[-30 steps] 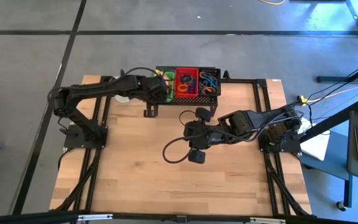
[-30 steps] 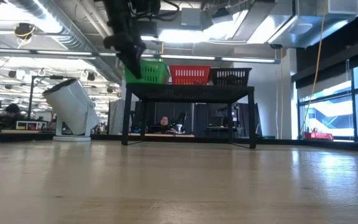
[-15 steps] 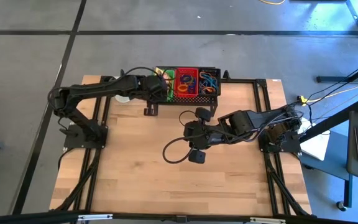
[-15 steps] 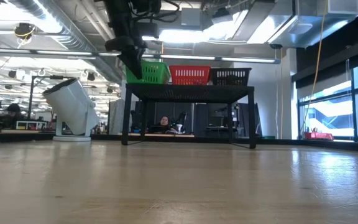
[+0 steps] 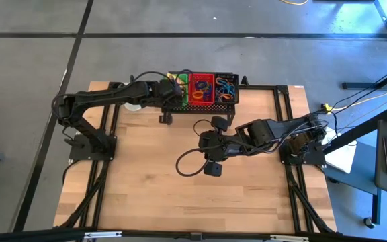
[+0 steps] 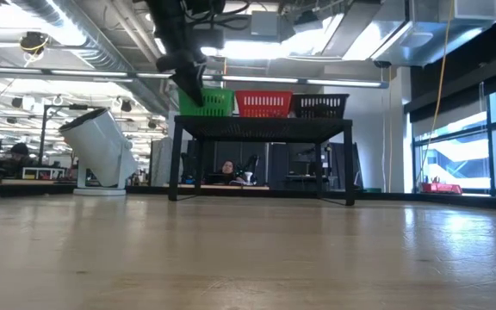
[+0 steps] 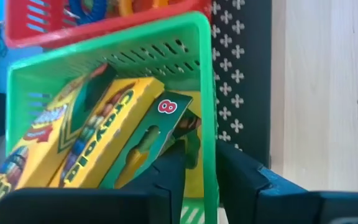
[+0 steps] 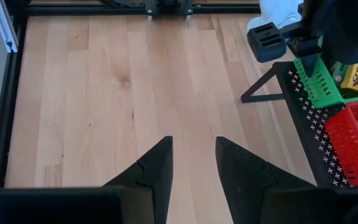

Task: Pick & Place Office Desk Supplies
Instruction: Put the green bin on the shelf, then return to Home Position

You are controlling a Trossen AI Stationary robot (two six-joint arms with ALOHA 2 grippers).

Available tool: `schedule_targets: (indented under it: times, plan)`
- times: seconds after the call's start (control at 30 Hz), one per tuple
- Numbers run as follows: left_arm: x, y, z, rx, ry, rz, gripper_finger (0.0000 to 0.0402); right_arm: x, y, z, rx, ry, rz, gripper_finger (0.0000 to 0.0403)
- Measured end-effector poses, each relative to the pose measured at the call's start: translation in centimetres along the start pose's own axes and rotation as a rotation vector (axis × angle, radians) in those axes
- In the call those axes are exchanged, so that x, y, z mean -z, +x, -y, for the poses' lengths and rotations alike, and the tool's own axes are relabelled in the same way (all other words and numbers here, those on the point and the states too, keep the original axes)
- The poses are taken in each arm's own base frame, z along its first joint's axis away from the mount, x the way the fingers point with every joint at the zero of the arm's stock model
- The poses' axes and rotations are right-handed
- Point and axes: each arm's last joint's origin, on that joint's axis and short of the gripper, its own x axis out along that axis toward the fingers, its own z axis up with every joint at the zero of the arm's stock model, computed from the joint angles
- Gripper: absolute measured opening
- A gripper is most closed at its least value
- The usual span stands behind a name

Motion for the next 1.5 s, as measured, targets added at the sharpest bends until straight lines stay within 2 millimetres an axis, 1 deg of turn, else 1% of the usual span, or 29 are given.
schedule_targets:
  times: [0.23,0.4,0.57,0.67,0.73,0.83,0.97,1.13,1.23,1.33,1.5]
  plan:
    - [0.1,-0.1,0.0,-0.009,-0.001,-0.003,0.0083,0.0,0.0,0.0,0.000,0.000,0.000,0.0123]
    - [0.2,-1.3,0.0,-0.017,-0.003,0.026,0.0087,0.0,0.0,0.0,0.000,-0.001,0.000,0.0123]
    - [0.8,-3.7,0.0,-0.029,-0.035,0.077,0.0089,0.0,0.0,0.0,0.005,-0.001,0.001,0.0123]
    - [1.2,-5.6,0.1,-0.041,-0.079,0.133,0.0089,0.0,0.0,0.0,0.022,-0.004,0.006,0.0123]
    - [1.4,-7.0,0.3,-0.040,-0.143,0.179,0.0089,0.1,-0.1,-0.1,0.016,-0.007,0.002,0.0123]
    - [1.9,-9.2,0.8,-0.010,-0.310,0.255,0.0089,0.1,-0.3,-0.3,-0.014,-0.017,0.002,0.0123]
    - [2.8,-12.1,1.5,0.046,-0.523,0.351,0.0088,0.1,-0.3,-0.5,-0.085,-0.017,-0.017,0.0123]
    - [3.8,-14.2,1.9,0.091,-0.627,0.423,0.0088,-0.1,-0.2,-0.7,-0.118,0.053,-0.003,0.0123]
    - [4.7,-15.0,2.3,0.126,-0.623,0.414,0.0088,0.0,-0.1,-0.9,-0.140,0.022,-0.017,0.0123]
    - [6.1,-15.7,2.7,0.131,-0.632,0.387,0.0088,0.0,-0.1,-0.8,-0.114,0.019,-0.009,0.0123]
    - [8.9,-15.6,3.9,0.126,-0.672,0.411,0.0088,0.2,0.1,-0.8,-0.103,-0.005,-0.019,0.0123]
